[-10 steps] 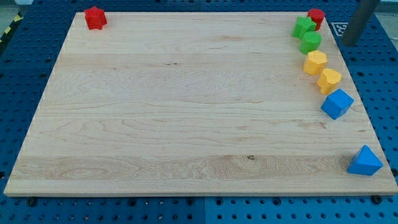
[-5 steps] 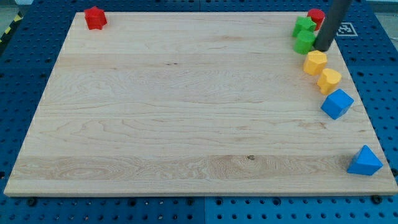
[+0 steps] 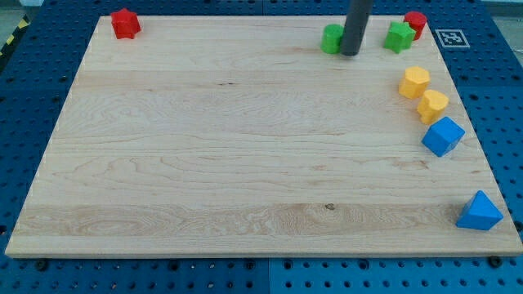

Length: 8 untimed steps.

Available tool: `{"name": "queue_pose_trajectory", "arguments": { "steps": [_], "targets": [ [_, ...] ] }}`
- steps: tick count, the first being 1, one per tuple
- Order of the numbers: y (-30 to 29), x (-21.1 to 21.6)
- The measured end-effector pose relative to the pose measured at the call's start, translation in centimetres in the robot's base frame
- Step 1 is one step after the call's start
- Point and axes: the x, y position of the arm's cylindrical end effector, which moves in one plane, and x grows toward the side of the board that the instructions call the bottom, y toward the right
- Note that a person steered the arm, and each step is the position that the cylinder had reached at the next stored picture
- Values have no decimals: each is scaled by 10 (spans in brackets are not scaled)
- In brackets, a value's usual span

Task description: Place the green circle to the top center

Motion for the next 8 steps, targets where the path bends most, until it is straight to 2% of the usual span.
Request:
{"name": "queue_pose_trajectory", "arguments": {
  "steps": [3,8],
  "targets": [
    [-6,-40],
    [-89,-39]
  ]
}}
